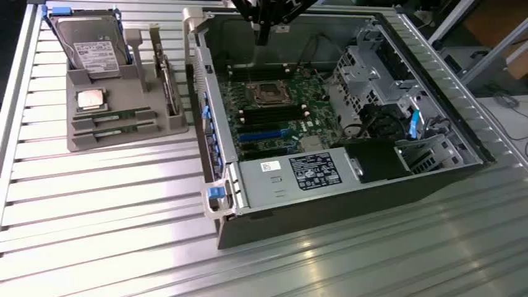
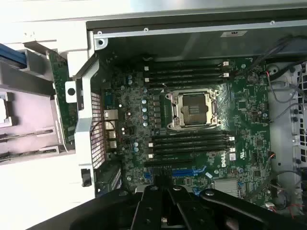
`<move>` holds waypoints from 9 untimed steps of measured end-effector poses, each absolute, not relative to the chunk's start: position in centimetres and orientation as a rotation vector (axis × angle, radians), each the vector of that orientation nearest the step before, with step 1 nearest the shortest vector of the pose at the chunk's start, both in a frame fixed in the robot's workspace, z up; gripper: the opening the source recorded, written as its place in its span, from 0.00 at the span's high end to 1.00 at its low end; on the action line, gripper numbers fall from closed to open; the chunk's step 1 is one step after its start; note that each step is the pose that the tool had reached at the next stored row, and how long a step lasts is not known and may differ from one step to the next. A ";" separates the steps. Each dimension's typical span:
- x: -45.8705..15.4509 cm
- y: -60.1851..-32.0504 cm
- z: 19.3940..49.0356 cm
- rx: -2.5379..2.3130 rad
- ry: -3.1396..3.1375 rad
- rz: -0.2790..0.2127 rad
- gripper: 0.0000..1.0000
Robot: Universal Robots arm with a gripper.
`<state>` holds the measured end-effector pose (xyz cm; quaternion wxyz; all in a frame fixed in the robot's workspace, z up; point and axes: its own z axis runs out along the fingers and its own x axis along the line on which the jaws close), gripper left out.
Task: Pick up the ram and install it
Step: 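Reach for the ram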
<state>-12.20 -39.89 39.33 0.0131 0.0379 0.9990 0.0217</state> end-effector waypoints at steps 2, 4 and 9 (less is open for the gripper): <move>-12.8 -39.9 39.3 0.118 3.112 0.068 0.90; -13.1 -39.9 39.3 0.118 3.112 0.068 0.90; -13.2 -39.9 39.3 0.118 3.112 0.068 0.90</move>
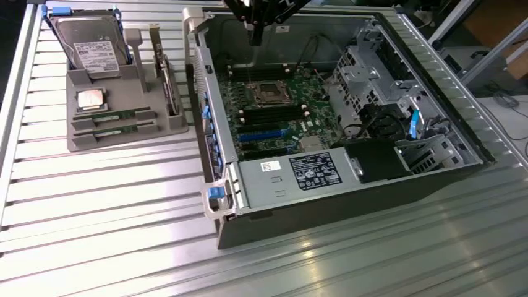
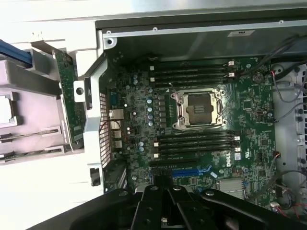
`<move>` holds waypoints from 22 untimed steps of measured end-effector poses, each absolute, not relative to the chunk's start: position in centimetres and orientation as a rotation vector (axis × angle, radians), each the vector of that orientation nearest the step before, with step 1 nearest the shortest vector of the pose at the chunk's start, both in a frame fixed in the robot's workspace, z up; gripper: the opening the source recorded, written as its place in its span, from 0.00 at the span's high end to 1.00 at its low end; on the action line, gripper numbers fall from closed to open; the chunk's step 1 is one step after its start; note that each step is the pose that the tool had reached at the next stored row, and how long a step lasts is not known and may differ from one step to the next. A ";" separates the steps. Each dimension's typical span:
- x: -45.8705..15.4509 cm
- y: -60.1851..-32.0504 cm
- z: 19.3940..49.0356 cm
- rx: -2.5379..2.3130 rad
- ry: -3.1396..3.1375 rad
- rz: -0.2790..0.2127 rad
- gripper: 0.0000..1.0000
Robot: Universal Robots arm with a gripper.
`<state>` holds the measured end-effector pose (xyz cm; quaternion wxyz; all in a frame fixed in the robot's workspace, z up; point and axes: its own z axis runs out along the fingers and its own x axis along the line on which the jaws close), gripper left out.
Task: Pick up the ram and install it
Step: 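Reach for the ram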
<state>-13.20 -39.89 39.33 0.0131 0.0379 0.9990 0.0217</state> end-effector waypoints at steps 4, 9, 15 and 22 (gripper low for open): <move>-13.3 -39.9 39.3 0.118 3.112 0.068 0.90; -13.4 -39.9 39.3 0.118 3.113 0.068 0.90; -13.4 -39.9 39.3 0.118 3.112 0.068 0.90; -13.6 -39.9 39.3 0.118 3.112 0.068 0.90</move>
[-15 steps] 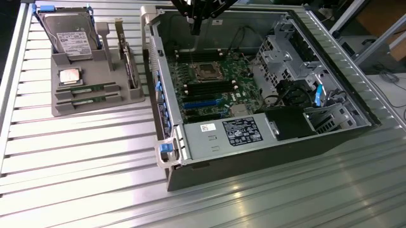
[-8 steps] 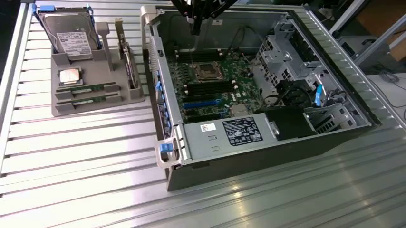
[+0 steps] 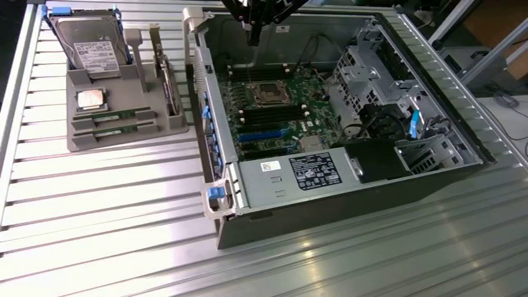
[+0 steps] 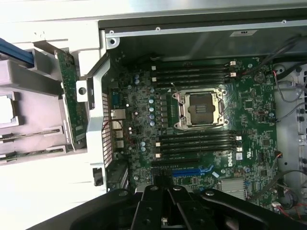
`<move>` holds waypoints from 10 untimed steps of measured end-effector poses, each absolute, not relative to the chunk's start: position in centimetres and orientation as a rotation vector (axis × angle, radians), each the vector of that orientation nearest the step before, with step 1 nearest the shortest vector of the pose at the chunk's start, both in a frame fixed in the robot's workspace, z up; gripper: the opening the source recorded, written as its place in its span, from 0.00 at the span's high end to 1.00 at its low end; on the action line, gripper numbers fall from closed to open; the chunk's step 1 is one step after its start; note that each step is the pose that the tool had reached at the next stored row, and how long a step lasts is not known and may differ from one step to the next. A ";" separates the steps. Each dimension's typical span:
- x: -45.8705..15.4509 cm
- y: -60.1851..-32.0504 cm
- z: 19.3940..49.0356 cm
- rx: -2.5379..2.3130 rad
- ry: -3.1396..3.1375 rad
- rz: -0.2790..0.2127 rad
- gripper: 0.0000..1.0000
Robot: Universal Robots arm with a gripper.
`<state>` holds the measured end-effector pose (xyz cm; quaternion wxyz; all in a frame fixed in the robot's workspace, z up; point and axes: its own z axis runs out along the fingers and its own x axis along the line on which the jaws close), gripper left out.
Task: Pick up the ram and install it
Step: 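Reach for the ram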
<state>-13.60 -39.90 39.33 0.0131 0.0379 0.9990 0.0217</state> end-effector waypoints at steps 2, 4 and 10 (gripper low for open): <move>-13.8 -39.9 39.3 0.118 3.112 0.068 0.90; -14.1 -39.9 39.3 0.118 3.112 0.068 0.90; -14.5 -39.9 39.3 0.118 3.113 0.068 0.90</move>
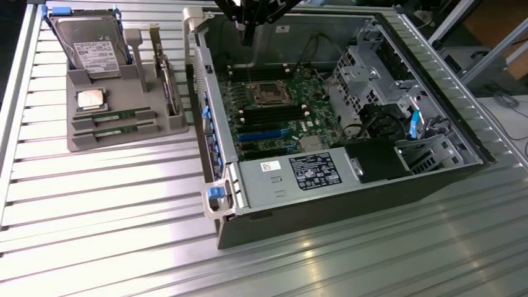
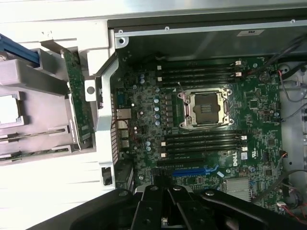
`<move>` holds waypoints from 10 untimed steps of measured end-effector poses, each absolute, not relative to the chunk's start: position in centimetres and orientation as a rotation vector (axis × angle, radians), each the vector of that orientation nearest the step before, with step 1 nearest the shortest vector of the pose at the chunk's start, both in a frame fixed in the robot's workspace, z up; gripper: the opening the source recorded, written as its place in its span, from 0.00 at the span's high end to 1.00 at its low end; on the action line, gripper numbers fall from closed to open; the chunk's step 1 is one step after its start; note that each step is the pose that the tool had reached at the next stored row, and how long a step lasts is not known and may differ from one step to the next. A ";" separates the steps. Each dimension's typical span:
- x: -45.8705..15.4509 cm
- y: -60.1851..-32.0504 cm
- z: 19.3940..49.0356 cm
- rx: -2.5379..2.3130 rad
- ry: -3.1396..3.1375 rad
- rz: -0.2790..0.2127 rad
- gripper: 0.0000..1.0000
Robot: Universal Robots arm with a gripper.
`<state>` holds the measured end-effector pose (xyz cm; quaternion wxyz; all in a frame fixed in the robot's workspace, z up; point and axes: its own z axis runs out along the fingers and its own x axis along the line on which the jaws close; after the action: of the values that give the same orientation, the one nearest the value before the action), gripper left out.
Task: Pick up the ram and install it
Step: 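Reach for the ram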
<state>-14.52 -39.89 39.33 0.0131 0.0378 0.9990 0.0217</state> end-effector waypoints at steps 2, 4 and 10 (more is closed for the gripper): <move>-14.6 -39.9 39.3 0.118 3.113 0.068 0.90; -14.7 -39.9 39.3 0.118 3.112 0.068 0.90; -15.2 -39.9 39.3 0.118 3.113 0.068 0.90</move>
<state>-15.20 -39.89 39.33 0.0131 0.0379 0.9990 0.0217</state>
